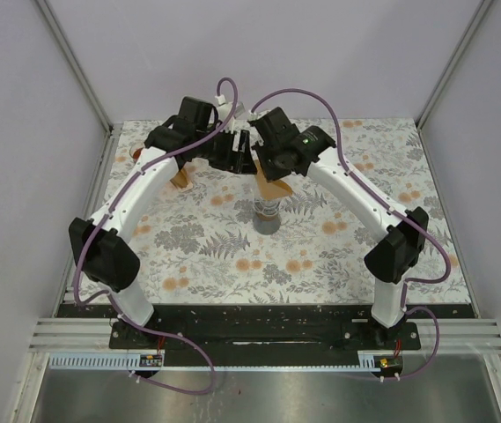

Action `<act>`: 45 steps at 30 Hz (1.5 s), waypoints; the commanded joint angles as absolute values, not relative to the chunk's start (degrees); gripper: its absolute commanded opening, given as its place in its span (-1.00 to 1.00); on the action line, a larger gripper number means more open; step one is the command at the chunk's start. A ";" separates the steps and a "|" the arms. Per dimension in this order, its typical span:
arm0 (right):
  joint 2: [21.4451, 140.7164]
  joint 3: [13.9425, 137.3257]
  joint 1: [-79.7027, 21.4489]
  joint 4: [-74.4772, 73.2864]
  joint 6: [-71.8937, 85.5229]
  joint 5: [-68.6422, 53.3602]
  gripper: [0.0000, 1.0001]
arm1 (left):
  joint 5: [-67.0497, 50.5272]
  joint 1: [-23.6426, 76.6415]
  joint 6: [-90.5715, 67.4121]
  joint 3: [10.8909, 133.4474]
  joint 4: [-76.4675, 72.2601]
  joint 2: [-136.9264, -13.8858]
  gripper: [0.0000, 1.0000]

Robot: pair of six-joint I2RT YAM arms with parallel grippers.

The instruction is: Place the coffee filter in the dripper

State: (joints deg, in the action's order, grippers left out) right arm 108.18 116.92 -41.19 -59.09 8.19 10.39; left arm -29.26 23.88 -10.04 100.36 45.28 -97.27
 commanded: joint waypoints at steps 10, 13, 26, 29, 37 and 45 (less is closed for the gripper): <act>106.35 111.36 -40.87 -52.30 9.49 8.52 -1.00 | -26.11 24.96 -9.76 103.27 42.63 -99.76 0.43; 105.91 110.92 -40.87 -50.89 9.84 9.93 -1.00 | -26.72 24.96 -10.02 104.50 42.63 -100.10 0.45; 103.62 107.75 -40.87 -46.93 14.50 13.18 -1.00 | -27.77 26.98 -10.20 102.66 42.37 -99.58 0.54; 103.89 107.58 -40.87 -46.93 15.20 12.48 -1.00 | -26.81 27.68 -9.85 101.69 41.66 -100.02 0.32; 102.66 106.26 -40.87 -45.79 15.38 11.51 -1.00 | -21.36 27.77 -6.33 102.13 42.62 -102.21 -0.36; 100.81 103.19 -40.61 -45.44 15.21 14.85 -1.00 | -18.37 27.86 -2.99 103.01 44.47 -101.08 -0.32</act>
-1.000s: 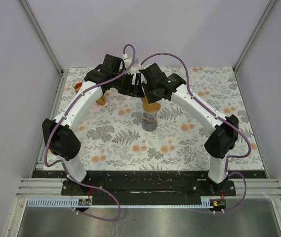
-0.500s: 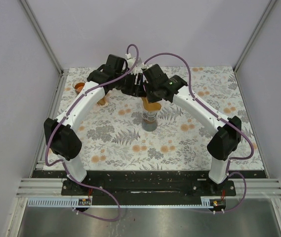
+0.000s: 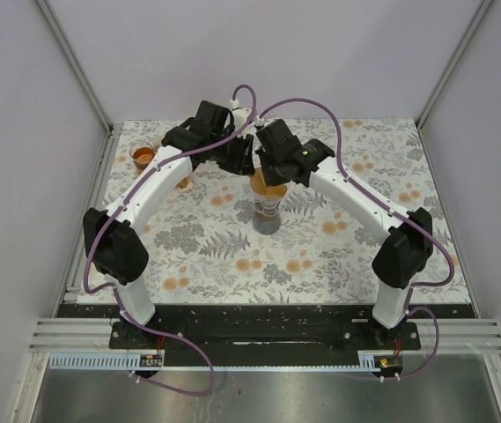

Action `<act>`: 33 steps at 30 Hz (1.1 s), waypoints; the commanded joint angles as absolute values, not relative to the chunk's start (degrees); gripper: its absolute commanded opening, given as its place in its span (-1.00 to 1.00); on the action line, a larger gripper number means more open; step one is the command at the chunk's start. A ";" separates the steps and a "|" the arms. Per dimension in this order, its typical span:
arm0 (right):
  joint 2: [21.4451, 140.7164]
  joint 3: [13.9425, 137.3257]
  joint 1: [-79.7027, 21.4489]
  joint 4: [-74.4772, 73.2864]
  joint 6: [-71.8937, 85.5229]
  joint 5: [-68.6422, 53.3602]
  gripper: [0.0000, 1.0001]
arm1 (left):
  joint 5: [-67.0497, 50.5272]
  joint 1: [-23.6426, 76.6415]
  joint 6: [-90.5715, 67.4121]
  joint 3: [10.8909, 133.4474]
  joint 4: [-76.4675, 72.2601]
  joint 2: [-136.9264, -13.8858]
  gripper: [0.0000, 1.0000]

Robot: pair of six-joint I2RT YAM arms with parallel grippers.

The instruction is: Place the coffee filter in the dripper

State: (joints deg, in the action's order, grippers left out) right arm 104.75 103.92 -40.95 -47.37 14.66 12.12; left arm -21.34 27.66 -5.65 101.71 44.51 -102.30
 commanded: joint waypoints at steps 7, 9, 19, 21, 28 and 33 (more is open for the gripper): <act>101.16 103.18 -40.52 -44.30 15.64 12.92 -1.00 | -19.51 29.17 -2.90 104.68 44.56 -101.77 0.15; 101.07 103.10 -40.60 -44.21 15.82 12.75 -1.00 | -19.16 30.06 -2.90 105.03 44.56 -102.83 0.18; 100.02 101.34 -40.43 -42.89 16.00 11.61 -1.00 | -19.51 30.41 -1.58 104.59 45.00 -105.64 0.03; 100.02 100.99 -40.08 -42.63 16.26 10.55 -1.00 | -19.34 30.50 -1.76 104.50 44.91 -105.73 -0.23; 97.82 98.18 -38.76 -40.78 15.74 7.92 -1.00 | -18.72 30.50 -0.88 102.48 44.56 -103.19 -0.78; 96.42 97.30 -38.58 -39.38 14.51 6.24 -0.98 | -20.21 30.50 -0.97 101.87 44.65 -102.92 -0.85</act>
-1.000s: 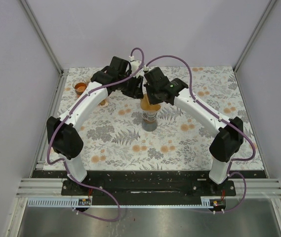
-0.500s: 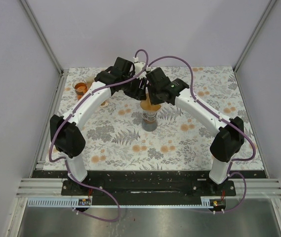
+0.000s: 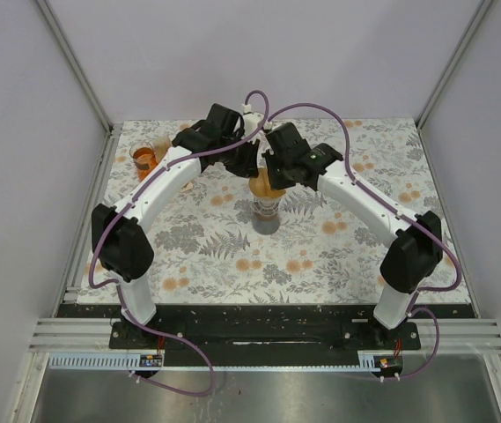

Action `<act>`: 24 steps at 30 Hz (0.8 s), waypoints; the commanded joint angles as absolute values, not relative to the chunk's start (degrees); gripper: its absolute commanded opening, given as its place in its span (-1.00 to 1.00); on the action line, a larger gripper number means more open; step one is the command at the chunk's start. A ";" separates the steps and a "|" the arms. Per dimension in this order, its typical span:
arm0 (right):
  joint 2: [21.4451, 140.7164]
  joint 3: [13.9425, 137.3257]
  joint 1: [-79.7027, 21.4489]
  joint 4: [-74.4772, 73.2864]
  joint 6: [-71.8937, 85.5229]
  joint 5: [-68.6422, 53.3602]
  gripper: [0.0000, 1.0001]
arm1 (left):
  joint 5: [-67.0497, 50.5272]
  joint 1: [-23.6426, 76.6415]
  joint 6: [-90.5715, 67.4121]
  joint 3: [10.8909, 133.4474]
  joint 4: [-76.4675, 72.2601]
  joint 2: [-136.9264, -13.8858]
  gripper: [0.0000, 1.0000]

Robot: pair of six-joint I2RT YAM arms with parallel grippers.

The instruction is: Place the coffee filter in the dripper

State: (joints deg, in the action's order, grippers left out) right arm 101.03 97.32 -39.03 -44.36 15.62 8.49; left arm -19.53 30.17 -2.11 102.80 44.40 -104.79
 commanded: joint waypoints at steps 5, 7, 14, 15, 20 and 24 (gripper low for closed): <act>94.66 97.29 -38.50 -39.20 12.48 6.15 -0.46 | -19.95 30.59 -0.62 101.87 44.56 -102.57 -0.97; 93.26 97.30 -38.50 -38.85 10.91 4.75 -0.27 | -19.78 30.59 -0.35 101.95 44.56 -102.39 -0.99; 88.51 97.21 -35.25 -38.06 2.57 -10.79 0.50 | -19.69 30.59 2.20 102.04 44.56 -102.13 -1.00; 87.98 96.95 -34.37 -38.06 1.33 -12.46 0.56 | -19.77 30.50 2.28 101.87 44.56 -102.22 -1.00; 88.50 95.01 -23.84 -37.36 -4.91 -32.12 0.71 | -21.26 30.50 2.29 102.13 44.56 -102.57 -1.00; 94.29 97.11 -22.06 -39.72 -15.45 -42.18 0.83 | -21.80 30.59 2.28 102.39 44.03 -102.83 -1.00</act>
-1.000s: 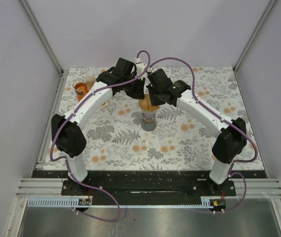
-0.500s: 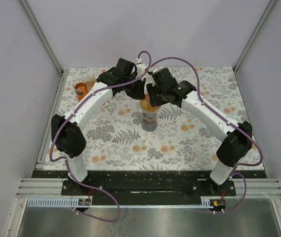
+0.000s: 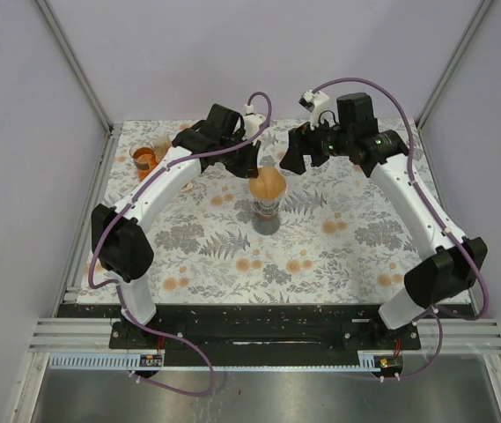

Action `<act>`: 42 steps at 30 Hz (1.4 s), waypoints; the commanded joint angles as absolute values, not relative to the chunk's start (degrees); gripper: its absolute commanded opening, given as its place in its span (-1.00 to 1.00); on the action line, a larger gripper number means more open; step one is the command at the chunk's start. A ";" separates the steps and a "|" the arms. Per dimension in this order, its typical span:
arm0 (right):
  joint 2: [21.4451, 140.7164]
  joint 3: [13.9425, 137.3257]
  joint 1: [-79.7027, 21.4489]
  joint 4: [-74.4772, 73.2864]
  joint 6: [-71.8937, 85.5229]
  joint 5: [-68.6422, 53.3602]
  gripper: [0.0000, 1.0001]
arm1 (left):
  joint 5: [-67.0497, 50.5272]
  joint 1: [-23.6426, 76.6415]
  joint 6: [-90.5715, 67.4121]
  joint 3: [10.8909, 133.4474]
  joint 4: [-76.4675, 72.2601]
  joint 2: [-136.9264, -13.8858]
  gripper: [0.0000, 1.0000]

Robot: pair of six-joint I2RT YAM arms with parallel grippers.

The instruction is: Place the coffee filter in the dripper

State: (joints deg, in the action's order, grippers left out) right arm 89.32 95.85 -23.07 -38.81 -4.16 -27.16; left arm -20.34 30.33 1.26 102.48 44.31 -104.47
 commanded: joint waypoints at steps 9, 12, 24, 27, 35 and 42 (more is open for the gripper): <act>107.92 112.32 -22.06 -52.29 -25.22 -48.95 0.97 | -22.50 30.50 2.64 102.48 43.86 -102.39 -1.00; 110.73 114.87 -22.15 -54.66 -26.81 -49.75 0.93 | -22.85 30.50 2.46 102.57 43.77 -102.74 -1.00; 117.77 117.34 -23.55 -54.14 -26.63 -51.94 0.68 | -23.55 30.59 1.32 104.15 43.68 -103.62 -0.99; 117.95 116.63 -24.52 -52.83 -26.54 -50.89 0.52 | -23.73 30.59 1.23 104.06 43.59 -103.80 -0.99; 118.66 116.02 -26.19 -52.56 -28.56 -46.85 0.47 | -23.82 30.59 0.88 104.77 43.59 -103.71 -0.99; 116.81 111.10 -25.84 -51.42 -29.71 -47.99 0.57 | -23.64 30.59 0.53 103.45 42.10 -102.92 -0.99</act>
State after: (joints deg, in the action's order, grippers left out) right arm 118.10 114.76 -23.05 -48.14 -26.15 -49.21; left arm -22.55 30.02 0.73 102.52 46.35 -104.47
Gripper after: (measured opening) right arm 0.807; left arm 0.103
